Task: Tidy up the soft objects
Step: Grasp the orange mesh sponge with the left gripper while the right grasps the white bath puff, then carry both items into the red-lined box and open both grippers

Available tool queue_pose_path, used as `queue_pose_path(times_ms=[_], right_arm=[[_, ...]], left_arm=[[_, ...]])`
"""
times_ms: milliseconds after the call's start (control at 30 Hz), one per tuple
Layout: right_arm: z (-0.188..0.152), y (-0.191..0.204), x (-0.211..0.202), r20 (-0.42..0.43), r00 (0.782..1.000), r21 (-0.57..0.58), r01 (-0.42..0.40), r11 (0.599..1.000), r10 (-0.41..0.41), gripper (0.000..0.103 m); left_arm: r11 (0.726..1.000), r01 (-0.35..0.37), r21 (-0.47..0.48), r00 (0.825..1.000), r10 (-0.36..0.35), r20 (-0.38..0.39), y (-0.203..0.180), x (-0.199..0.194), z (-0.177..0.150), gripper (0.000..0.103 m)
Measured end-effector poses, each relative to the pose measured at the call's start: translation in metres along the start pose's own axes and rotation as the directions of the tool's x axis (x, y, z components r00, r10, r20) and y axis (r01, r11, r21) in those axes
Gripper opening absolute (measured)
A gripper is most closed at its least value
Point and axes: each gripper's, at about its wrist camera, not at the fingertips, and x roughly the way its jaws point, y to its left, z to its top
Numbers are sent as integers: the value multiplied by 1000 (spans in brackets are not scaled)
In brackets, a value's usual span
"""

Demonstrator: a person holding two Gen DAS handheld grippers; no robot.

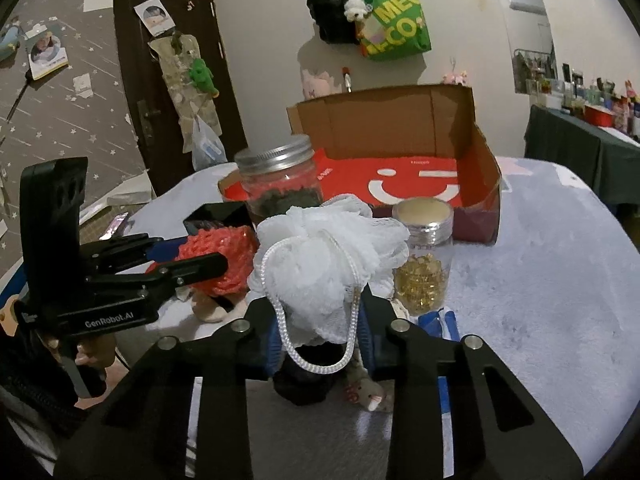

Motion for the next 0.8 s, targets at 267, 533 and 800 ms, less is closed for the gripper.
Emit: queue_pose_path(times_ms=[267,533,800], right_arm=[[12,8,-16,47,999,-32,5,999,-4,24],[46,10,-34,100,995,-84,15,996,-7,24],[104,6,-25,128,992,-179,40,983,-17,24]], left_arm=[[1000,-4,4,999,3,50,6,-21,13,39],[999,-20,37,995,16,101,24,-37,53,39],[996,-10,89,999,5,52,45,-1,116,39]])
